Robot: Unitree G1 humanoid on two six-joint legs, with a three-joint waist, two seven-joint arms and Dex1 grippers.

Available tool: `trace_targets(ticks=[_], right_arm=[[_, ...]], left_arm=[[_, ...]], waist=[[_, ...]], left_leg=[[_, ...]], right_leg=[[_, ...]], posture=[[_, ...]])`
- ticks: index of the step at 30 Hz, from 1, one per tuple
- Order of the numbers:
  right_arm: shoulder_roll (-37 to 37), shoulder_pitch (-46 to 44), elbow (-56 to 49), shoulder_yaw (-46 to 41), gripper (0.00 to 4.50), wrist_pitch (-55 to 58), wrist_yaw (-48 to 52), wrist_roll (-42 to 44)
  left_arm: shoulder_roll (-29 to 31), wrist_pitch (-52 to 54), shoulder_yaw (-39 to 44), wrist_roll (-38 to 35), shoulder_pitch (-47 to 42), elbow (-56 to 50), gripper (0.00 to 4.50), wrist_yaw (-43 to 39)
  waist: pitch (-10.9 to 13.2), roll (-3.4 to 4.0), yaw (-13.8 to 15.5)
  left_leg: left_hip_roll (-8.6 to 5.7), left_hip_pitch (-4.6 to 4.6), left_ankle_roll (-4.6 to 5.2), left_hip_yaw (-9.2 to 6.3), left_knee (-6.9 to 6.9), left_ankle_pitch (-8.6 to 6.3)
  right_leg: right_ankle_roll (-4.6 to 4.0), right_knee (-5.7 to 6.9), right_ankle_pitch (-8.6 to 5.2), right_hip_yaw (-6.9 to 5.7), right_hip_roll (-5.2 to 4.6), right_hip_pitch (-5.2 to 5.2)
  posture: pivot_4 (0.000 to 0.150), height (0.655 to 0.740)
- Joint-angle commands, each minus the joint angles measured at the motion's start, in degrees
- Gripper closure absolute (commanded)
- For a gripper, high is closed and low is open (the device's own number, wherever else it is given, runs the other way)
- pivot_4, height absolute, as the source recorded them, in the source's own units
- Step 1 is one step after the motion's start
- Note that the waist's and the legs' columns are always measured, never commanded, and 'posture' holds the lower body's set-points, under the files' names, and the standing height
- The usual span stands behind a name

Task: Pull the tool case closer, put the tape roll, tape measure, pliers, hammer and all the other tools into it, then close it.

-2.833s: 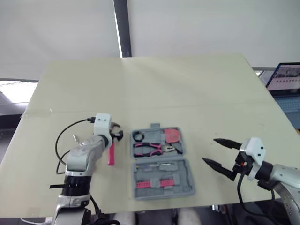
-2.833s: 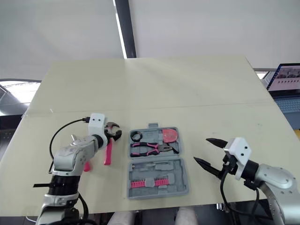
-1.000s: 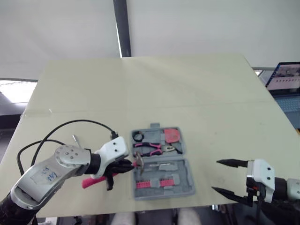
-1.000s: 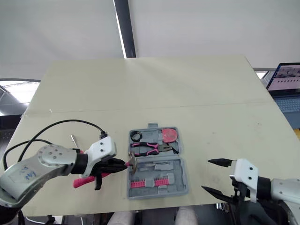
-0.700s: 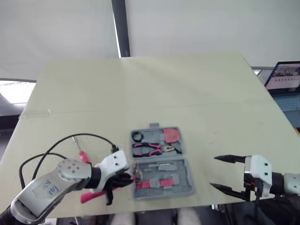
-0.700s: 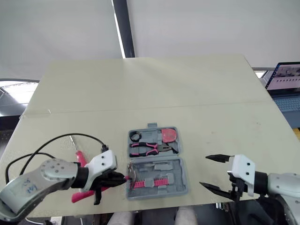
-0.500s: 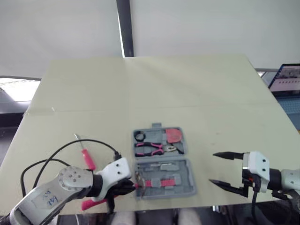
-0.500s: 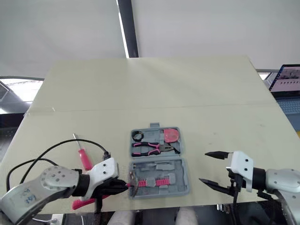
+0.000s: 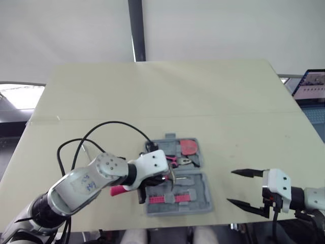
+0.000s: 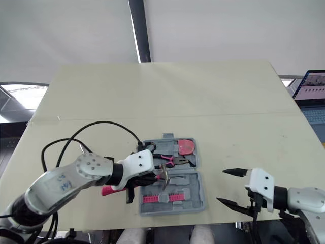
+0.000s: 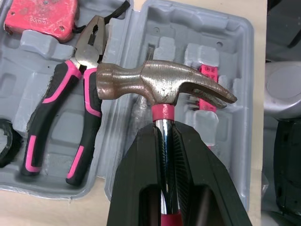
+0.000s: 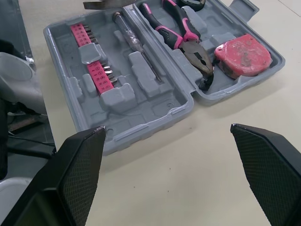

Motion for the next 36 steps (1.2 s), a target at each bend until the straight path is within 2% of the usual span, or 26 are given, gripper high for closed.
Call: trace_targets(ticks=[1,14,36], right_arm=[[-0.4,0.64,-0.47,-2.16,0.0,-1.0,0.12,0.27],[-0.84,1.54,0.46,-3.42,0.0,-1.82,0.26,-0.99],[-1.32,3.09,-1.0,-4.75,0.0,-0.94,-0.67,-1.03]], left_arm=[[-2.42,0.05,-2.68,0.47,-4.59,1.19,4.44,-0.42],[-10.53,2.39,-13.38,4.36,-9.9,7.09,4.44,4.13],[-21.28,3.44,-19.6,8.12,-15.81,16.77,4.44,6.44]], waist=[[0.03,-0.04,0.12],[0.03,-0.05,0.26],[0.03,-0.05,0.26]], left_leg=[[0.0,-0.01,0.0,0.0,0.03,0.0],[-0.01,-0.01,0.02,-0.01,0.07,0.01],[-0.02,-0.02,0.03,-0.01,0.1,0.02]], right_leg=[[0.0,0.01,0.0,0.0,0.0,0.0],[0.01,0.02,0.0,0.0,0.0,0.02],[0.01,0.03,0.01,0.0,0.0,0.03]], posture=[[0.15,0.736],[0.15,0.736],[0.15,0.736]])
